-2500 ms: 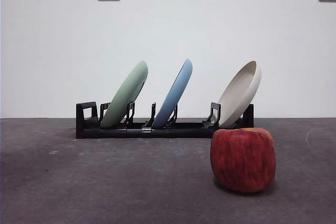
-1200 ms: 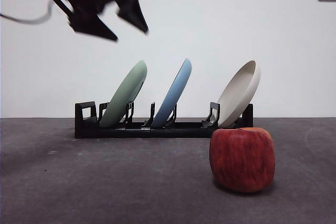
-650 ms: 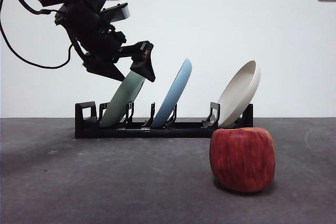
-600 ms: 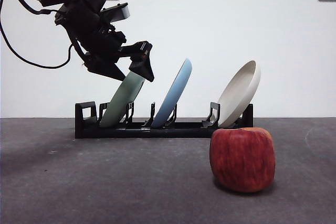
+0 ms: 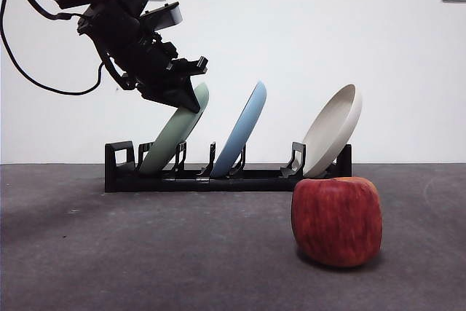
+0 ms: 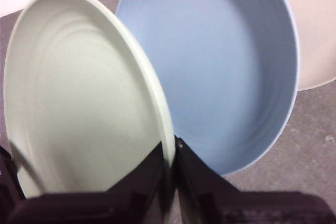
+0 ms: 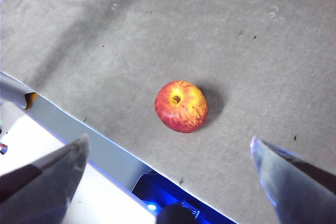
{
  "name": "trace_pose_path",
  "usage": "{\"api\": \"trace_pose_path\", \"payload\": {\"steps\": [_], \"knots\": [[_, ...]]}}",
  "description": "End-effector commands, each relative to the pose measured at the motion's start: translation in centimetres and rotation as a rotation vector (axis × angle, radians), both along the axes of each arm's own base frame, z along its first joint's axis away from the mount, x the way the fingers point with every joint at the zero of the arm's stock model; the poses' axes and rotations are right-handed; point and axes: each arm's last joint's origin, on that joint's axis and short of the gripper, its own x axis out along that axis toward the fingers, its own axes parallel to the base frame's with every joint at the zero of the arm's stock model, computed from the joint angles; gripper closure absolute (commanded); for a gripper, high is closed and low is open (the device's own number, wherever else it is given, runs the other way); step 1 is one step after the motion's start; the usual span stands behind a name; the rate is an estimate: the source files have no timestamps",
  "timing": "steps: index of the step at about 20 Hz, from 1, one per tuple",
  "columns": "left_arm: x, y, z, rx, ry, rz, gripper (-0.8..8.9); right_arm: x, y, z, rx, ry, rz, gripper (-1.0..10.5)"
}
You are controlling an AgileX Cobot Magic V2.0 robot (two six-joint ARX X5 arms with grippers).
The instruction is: Take the green plate from the plate rack,put the plate on the table,take the apple from the table,put the apple in the plate
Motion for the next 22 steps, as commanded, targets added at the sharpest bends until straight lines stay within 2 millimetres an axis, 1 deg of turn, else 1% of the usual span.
{"api": "trace_pose_path", "payload": {"steps": [1,3,5,9,11,13,15,17,18,20,22], "knots": [[0.0,0.0,0.6,0.001,-0.025,-0.002,8.22,0.0,0.0,0.1,0.005,-0.006,0.002,2.9],[-0.2,0.1,1.6,-0.005,-0.040,-0.001,8.22,0.0,0.0,0.1,0.005,-0.006,0.002,2.9],[-0.8,0.3,3.1,-0.020,-0.079,-0.001,8.22,0.0,0.0,0.1,0.005,-0.007,0.002,2.9],[-2.7,1.0,7.3,-0.058,-0.180,-0.001,8.22,0.0,0.0,0.1,0.005,-0.011,0.002,2.9],[-4.2,1.6,9.4,-0.070,-0.209,-0.005,8.22,0.0,0.0,0.2,0.005,-0.012,0.002,2.9],[-6.4,2.1,11.6,-0.085,-0.215,-0.044,8.22,0.0,0.0,0.2,0.006,-0.011,0.002,2.9],[-9.5,2.5,13.5,-0.068,-0.183,-0.076,8.21,0.0,0.0,0.1,0.005,-0.011,0.002,2.9],[-12.9,2.6,14.6,0.030,-0.149,-0.129,8.21,0.0,0.0,0.2,0.005,-0.012,0.002,2.9],[-14.6,2.4,14.8,0.110,-0.126,-0.145,8.20,0.2,0.0,0.1,0.005,-0.010,0.001,2.9],[-17.1,1.7,14.4,0.233,-0.061,-0.193,8.19,0.4,0.1,0.0,0.003,0.001,0.001,2.9],[-18.7,0.7,13.4,0.334,0.010,-0.246,8.19,0.8,0.1,-0.1,0.002,0.017,0.001,2.9]]}}
